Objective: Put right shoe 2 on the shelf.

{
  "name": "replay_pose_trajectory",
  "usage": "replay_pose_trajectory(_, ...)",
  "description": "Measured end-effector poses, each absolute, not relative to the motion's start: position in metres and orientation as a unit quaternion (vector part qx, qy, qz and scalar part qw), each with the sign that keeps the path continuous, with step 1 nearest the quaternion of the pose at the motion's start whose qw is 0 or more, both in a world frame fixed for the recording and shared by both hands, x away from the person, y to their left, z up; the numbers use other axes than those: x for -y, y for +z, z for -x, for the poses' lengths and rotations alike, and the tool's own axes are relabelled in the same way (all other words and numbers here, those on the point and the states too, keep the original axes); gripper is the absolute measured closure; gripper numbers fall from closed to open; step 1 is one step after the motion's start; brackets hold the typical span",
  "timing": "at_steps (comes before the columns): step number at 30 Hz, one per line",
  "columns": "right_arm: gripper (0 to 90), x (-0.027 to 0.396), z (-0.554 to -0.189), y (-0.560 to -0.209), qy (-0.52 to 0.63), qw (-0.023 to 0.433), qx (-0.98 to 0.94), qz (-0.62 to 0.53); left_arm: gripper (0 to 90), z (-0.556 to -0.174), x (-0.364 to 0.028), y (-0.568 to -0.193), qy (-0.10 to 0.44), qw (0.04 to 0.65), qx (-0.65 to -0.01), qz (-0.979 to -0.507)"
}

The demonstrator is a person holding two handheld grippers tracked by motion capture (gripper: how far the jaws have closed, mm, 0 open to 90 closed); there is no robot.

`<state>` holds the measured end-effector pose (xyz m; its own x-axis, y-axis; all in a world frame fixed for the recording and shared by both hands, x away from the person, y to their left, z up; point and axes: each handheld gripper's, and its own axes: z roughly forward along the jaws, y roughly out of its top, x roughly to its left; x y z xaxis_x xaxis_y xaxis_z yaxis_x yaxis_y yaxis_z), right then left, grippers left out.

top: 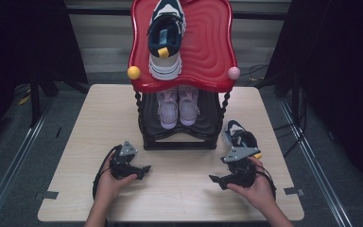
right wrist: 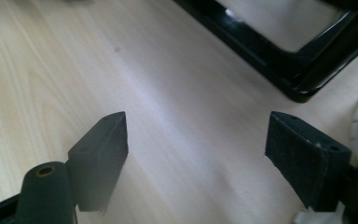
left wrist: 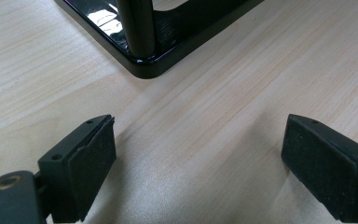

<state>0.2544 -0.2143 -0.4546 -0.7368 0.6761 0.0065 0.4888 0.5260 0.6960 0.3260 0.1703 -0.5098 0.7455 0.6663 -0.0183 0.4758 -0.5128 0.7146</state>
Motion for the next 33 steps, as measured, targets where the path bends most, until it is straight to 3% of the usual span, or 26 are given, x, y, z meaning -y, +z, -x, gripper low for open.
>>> replay_pose_trajectory(12, 20.7, 0.242, -0.278, -0.418, 0.337, 0.193, -0.847, -0.362, 9.5, -0.326, -0.170, -0.510, 0.132, 0.364, -0.333, -0.860)
replay_pose_trajectory(17, 21.3, 0.259, -0.284, -0.421, 0.311, 0.196, -0.851, -0.375, 9.5, -0.326, -0.170, -0.510, 0.132, 0.364, -0.333, -0.860)
replay_pose_trajectory(26, 33.2, 0.266, -0.280, -0.433, 0.298, 0.183, -0.858, -0.375, 9.5, -0.326, -0.170, -0.510, 0.132, 0.364, -0.333, -0.860)
replay_pose_trajectory(33, 49.7, 0.269, -0.277, -0.433, 0.309, 0.177, -0.852, -0.384, 9.5, -0.326, -0.170, -0.510, 0.131, 0.365, -0.332, -0.860)
